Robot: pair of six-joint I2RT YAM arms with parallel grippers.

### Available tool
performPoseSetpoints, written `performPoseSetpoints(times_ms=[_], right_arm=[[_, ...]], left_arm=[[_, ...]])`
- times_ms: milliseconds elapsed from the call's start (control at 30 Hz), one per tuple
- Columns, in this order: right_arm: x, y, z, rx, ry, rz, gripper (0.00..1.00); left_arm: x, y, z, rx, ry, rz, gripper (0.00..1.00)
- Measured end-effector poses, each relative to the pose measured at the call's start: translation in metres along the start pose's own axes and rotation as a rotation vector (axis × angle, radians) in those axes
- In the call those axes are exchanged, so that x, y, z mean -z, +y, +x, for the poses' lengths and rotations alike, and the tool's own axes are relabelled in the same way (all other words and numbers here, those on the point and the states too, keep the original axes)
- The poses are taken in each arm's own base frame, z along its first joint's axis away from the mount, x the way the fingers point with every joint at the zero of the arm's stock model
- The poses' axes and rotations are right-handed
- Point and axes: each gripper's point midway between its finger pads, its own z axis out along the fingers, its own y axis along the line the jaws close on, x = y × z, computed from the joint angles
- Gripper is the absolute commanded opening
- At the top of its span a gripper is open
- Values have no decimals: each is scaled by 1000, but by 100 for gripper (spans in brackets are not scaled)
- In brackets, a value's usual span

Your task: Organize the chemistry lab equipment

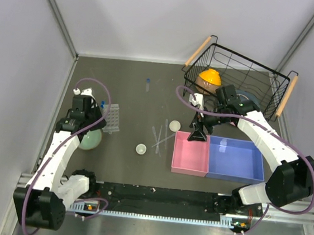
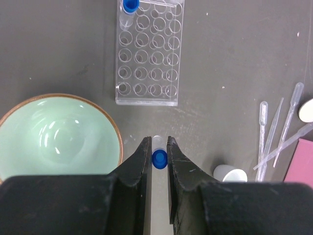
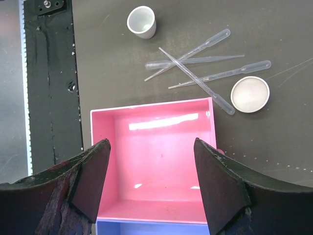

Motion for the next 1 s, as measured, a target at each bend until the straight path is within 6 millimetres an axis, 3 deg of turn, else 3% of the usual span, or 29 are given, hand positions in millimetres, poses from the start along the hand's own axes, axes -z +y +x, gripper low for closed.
performPoseSetpoints(times_ms=[100,300,467,1000], right_arm=[[-1,1,1,-3,-1,-4,70],[-1,2,0,-3,-5,-9,70],[-1,2,0,-3,-6,-11,70],[-1,3,-1,-2,-9,-14,70]], left_arm=[[-9,2,-6,6,6,-15,4],[-24,1,-38,-1,-46,-45,5],[-36,15,-59,15,-76,-94,5],[-74,30,-74,13,-49,-127,5]])
